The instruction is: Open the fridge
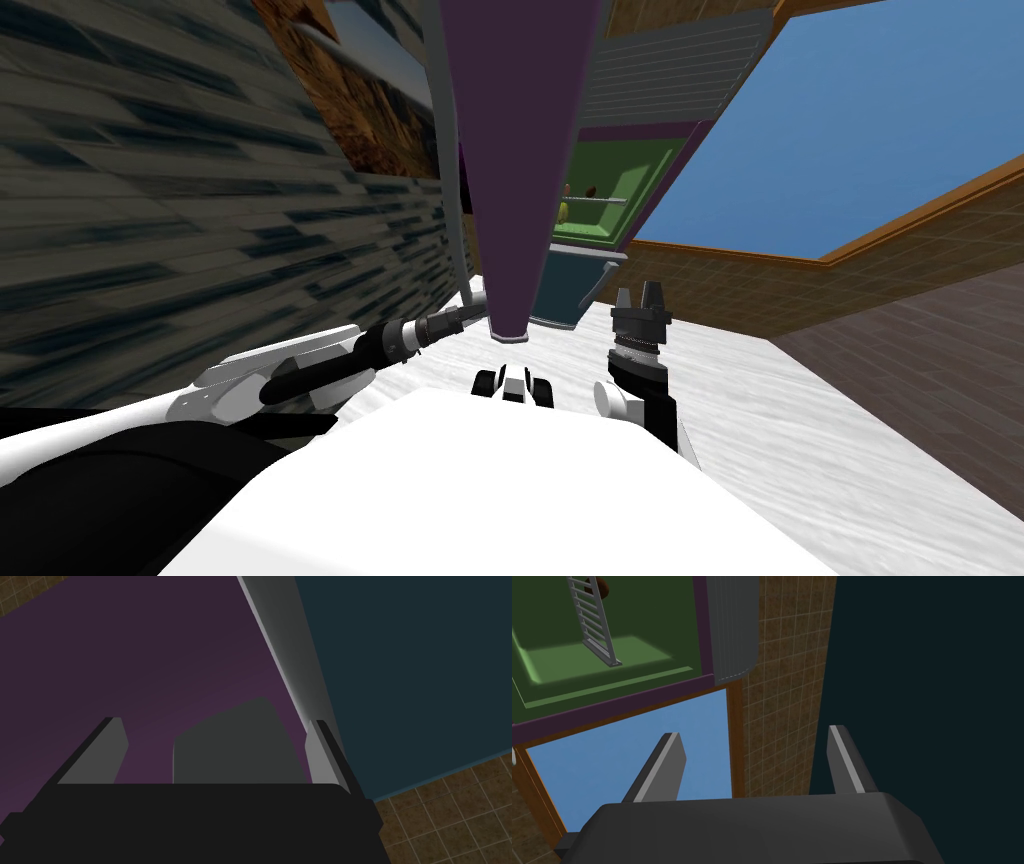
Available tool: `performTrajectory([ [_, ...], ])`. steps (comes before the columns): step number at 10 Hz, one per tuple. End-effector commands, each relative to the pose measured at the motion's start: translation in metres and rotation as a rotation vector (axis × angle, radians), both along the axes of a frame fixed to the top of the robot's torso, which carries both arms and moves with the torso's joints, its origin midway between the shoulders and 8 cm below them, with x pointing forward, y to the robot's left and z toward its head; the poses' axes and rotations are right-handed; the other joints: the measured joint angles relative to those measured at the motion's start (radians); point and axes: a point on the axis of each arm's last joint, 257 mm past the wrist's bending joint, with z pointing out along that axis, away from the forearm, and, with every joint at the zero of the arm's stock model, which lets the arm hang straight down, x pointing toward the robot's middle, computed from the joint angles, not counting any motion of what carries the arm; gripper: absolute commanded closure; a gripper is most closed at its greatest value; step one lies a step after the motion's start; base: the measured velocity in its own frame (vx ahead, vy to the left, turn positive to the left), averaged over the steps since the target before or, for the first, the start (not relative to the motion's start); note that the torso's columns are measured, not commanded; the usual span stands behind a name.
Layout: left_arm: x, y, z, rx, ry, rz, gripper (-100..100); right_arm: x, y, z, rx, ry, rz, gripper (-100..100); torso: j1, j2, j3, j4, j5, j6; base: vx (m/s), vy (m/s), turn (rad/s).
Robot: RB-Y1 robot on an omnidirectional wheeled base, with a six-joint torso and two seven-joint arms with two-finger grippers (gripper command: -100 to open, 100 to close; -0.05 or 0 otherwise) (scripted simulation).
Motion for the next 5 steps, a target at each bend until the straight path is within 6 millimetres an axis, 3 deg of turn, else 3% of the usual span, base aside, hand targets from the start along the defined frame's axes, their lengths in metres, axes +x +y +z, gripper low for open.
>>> performTrajectory([
  [1,0.001,-0.0057,0.0202,-0.02,-0.05,-0.015,-100,0.0,0.0,0.0,0.0,0.0,0.0,0,-0.001,0.001,0.001,0.0,0.0,0.0,0.0,0.0,0.0],
  [5,0.001,-0.0057,0.0202,-0.02,-0.05,-0.015,-100,0.0,0.0,0.0,0.0,0.0,0.0,0,-0.002,0.001,0.0,0.001,-0.001,0.0,-0.002,-0.001,0.0],
])
